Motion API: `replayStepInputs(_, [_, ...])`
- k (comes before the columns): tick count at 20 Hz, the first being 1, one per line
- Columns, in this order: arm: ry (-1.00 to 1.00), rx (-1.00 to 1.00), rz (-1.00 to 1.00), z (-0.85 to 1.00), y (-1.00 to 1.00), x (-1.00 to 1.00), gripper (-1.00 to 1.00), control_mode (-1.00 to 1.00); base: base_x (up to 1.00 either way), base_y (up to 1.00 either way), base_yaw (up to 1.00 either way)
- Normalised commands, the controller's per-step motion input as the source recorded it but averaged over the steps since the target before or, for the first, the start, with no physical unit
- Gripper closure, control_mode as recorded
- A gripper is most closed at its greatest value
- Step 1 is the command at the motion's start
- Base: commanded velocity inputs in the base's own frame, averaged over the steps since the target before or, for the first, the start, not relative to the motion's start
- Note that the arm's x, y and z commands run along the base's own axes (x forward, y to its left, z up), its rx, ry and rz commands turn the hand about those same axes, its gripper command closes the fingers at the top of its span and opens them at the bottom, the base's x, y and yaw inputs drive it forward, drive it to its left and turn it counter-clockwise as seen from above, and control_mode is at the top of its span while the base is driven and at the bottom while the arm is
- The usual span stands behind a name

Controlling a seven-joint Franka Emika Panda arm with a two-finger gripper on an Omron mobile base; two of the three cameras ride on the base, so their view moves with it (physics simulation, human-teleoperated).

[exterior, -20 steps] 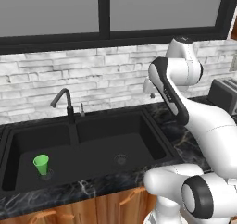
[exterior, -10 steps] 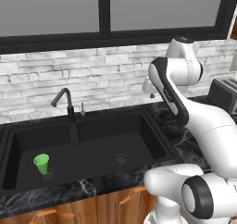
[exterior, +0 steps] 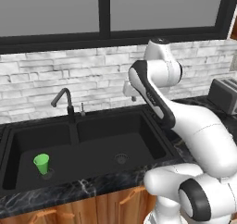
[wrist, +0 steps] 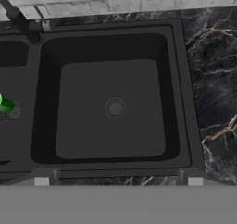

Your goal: Move any existing items from the left basin to the right basin for drying. Then move the mug from the counter to the left basin of the sink for washing.

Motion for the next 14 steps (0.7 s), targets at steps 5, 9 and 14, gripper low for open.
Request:
replayStepInputs(5, [0.02,0.0,0.0,-0.02,0.75,-0.04,-1.0,-1.0,0.0,0.0,0.0])
replayStepInputs(9, [0.0,0.0,0.0,-0.04,0.59,-0.22,-1.0,-1.0,0.0,0.0,0.0])
replayStepInputs(14, [0.01,-0.01,0.02,-0.16,0.51,-0.24,-1.0,-1.0,0.0,0.0,0.0])
